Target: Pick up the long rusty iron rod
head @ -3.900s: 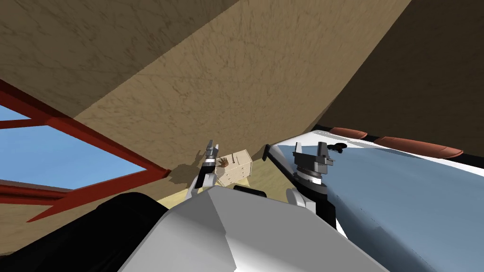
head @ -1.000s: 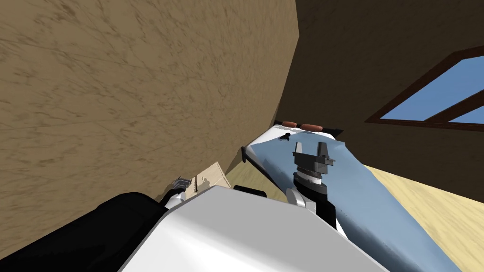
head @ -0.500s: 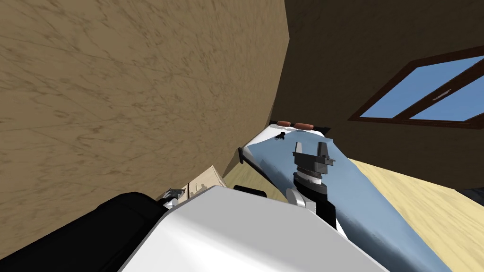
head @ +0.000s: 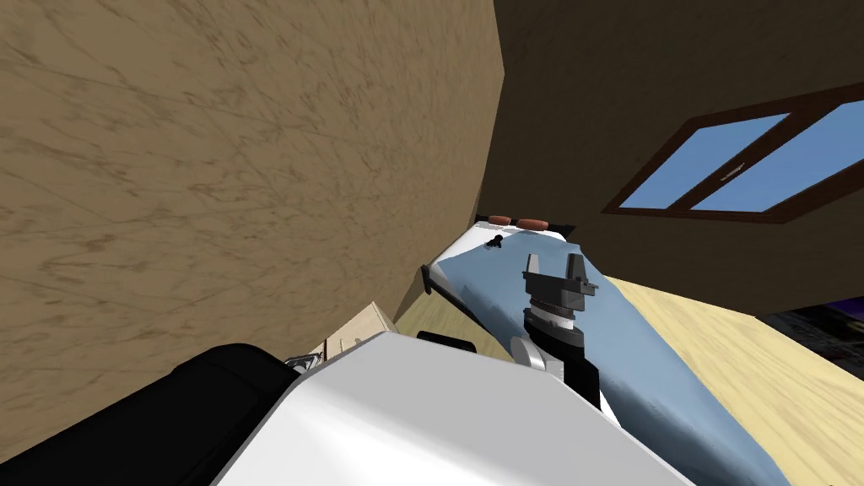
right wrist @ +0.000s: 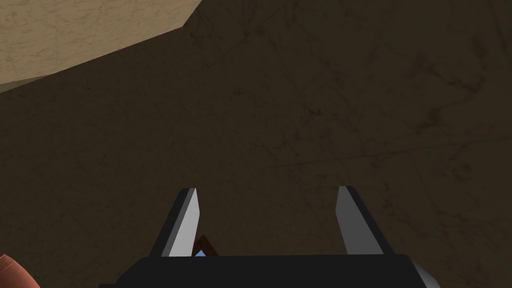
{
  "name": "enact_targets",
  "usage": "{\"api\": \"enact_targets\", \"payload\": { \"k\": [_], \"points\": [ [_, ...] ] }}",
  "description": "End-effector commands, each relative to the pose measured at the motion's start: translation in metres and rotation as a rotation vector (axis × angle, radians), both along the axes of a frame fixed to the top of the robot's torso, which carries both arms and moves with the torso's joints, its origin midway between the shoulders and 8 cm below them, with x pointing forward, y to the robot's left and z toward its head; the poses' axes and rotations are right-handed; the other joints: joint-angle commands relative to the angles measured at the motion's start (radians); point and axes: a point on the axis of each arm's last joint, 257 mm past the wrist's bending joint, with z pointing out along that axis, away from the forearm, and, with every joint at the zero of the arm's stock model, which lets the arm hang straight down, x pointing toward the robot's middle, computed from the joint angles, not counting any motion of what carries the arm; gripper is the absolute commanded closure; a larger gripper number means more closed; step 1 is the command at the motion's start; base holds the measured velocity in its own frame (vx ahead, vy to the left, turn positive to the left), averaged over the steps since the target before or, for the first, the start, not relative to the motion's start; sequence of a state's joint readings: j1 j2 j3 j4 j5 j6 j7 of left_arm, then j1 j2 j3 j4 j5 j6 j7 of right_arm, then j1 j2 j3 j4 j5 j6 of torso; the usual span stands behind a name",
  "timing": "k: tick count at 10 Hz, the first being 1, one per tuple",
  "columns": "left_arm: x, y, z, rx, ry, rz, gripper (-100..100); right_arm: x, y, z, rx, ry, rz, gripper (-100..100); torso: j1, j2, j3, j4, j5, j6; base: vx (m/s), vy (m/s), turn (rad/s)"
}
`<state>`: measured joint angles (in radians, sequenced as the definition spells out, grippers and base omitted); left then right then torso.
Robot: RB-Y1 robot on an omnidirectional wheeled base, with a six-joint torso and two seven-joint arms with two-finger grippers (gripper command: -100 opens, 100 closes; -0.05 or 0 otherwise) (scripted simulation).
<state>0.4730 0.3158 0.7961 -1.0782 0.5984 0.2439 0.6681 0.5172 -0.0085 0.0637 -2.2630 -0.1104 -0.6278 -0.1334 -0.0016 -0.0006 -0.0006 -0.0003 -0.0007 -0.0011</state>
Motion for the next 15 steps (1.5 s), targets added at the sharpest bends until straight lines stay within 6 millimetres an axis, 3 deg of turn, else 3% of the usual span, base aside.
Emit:
{"api": "enact_targets", "payload": {
  "k": [1, 3, 5, 7, 9, 10, 15],
  "points": [
    [-0.03, -0.001, -0.012, -0.067, -0.014, 0.1, -100, 0.0, 0.0, 0.0, 0.0, 0.0, 0.0, 0, 0.0, 0.0, 0.0, 0.0, 0.0, 0.0, 0.055, 0.001, -0.161],
    [-0.032, -0.002, -0.014, -0.071, -0.01, 0.104, -100, 0.0, 0.0, 0.0, 0.0, 0.0, 0.0, 0, 0.0, 0.0, 0.0, 0.0, 0.0, 0.0, 0.028, 0.003, -0.044],
    [-0.069, -0.003, -0.026, -0.157, -0.054, 0.253, -100, 0.0, 0.0, 0.0, 0.0, 0.0, 0.0, 0, 0.0, 0.001, 0.001, 0.0, 0.0, 0.001, 0.045, 0.004, -0.198],
    [-0.093, -0.012, -0.038, -0.22, -0.066, 0.34, -100, 0.0, 0.0, 0.0, 0.0, 0.0, 0.0, 0, 0.001, 0.0, 0.0, 0.0, 0.0, 0.0, 0.047, 0.018, -0.106],
    [-0.099, -0.016, -0.043, -0.231, -0.058, 0.351, -100, 0.0, 0.0, 0.0, 0.0, 0.0, 0.0, 0, 0.001, 0.001, 0.001, 0.0, 0.0, 0.0, 0.018, 0.016, -0.044],
    [-0.113, -0.022, -0.049, -0.273, -0.08, 0.42, -100, 0.0, 0.0, 0.0, 0.0, 0.0, 0.0, 0, 0.0, 0.002, 0.001, 0.001, 0.0, 0.0, 0.013, 0.016, -0.128],
    [-0.148, -0.045, -0.067, -0.395, -0.14, 0.61, -100, 0.0, 0.0, 0.0, 0.0, 0.0, 0.0, 0, 0.001, 0.002, 0.001, 0.001, 0.0, 0.0, 0.013, 0.028, -0.108]
  ]
}}
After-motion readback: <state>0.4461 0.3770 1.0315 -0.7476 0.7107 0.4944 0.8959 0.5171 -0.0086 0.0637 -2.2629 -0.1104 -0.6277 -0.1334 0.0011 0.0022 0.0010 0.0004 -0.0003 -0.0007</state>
